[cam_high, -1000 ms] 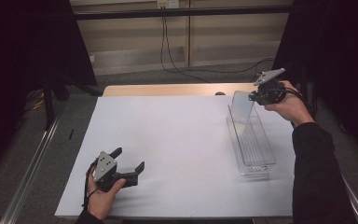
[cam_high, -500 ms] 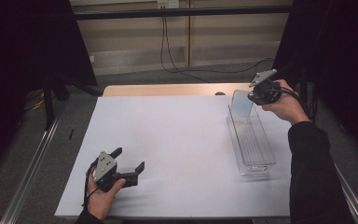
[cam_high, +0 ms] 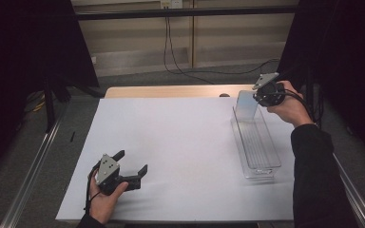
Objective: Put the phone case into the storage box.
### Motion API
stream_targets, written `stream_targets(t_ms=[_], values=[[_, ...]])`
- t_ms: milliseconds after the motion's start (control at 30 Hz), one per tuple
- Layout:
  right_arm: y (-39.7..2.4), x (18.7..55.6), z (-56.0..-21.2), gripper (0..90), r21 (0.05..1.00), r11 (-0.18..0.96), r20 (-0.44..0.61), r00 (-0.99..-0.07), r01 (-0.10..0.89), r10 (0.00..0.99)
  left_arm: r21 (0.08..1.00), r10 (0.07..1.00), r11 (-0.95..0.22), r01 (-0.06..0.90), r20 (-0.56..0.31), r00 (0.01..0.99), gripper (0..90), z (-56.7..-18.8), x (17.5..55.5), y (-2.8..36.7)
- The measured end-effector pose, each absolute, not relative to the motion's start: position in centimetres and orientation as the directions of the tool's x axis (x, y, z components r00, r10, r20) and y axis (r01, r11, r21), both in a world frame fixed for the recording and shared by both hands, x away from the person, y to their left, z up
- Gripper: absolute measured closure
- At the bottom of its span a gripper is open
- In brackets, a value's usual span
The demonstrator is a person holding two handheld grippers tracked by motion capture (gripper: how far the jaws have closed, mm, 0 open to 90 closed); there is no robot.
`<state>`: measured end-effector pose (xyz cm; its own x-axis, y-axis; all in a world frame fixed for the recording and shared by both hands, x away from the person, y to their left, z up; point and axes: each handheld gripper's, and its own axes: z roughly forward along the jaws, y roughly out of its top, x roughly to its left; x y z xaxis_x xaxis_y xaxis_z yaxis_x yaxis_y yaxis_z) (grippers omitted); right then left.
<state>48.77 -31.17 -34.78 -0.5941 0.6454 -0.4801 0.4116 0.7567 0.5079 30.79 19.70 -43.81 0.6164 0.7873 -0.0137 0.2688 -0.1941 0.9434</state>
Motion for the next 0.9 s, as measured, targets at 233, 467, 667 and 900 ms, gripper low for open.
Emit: stream_targets(t_ms=[233,467,667,900], values=[[-30.84,49.12,-35.21,69.6,0.513,0.750,-0.497,-0.569,0.417,0.656,0.943,0.787,-0.194,0.269,-0.014,0.617,3.5,-43.82,30.80,19.72],[-30.99,49.13,-35.32,67.7,0.538,0.728,-0.478,-0.557,0.426,0.679,0.943,0.787,-0.196,0.269,-0.013,0.617,3.5,-43.82,30.79,19.76],[-31.13,49.14,-35.38,60.8,0.555,0.708,-0.469,-0.538,0.438,0.700,0.942,0.786,-0.196,0.271,-0.014,0.618,3.5,-43.84,30.79,19.77],[-31.42,49.06,-35.28,56.4,0.577,0.686,-0.459,-0.519,0.442,0.721,0.942,0.786,-0.195,0.272,-0.015,0.618,3.5,-43.85,30.79,19.75]])
